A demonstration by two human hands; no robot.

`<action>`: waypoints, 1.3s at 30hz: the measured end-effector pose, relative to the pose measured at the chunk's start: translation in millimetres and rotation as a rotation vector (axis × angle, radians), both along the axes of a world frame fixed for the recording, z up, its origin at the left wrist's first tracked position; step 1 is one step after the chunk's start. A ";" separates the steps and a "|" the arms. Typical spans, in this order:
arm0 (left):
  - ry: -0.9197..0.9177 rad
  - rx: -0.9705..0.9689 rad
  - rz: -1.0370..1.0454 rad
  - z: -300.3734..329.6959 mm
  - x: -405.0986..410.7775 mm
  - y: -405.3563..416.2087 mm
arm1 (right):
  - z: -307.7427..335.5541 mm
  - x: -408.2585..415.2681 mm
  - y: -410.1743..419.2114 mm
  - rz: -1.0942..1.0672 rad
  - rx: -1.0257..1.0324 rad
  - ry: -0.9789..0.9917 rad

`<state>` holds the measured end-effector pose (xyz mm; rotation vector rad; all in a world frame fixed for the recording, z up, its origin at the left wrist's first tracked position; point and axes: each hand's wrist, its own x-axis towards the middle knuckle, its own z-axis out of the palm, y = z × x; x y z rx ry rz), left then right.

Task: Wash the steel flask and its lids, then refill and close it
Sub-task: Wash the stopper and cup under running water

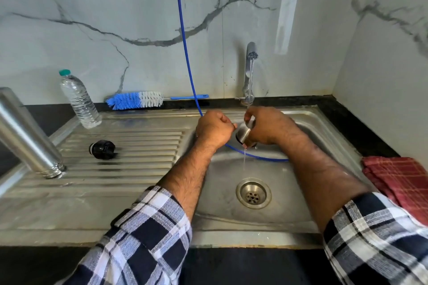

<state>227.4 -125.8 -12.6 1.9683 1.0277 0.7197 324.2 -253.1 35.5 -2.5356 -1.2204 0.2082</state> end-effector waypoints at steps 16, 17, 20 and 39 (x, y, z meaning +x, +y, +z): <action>-0.127 -0.022 -0.050 -21.5 -8.4 5.1 | -31.8 20.4 -21.3 -0.065 0.329 0.206; -0.133 -0.025 -0.054 -21.1 -8.0 5.0 | -31.7 20.3 -20.9 -0.063 0.319 0.200; -0.152 -0.043 -0.062 -19.3 -10.0 4.0 | -31.3 19.7 -20.8 -0.067 0.309 0.198; -0.149 -0.045 -0.075 -16.7 -11.8 -3.0 | -33.9 17.6 -19.4 -0.123 0.318 0.172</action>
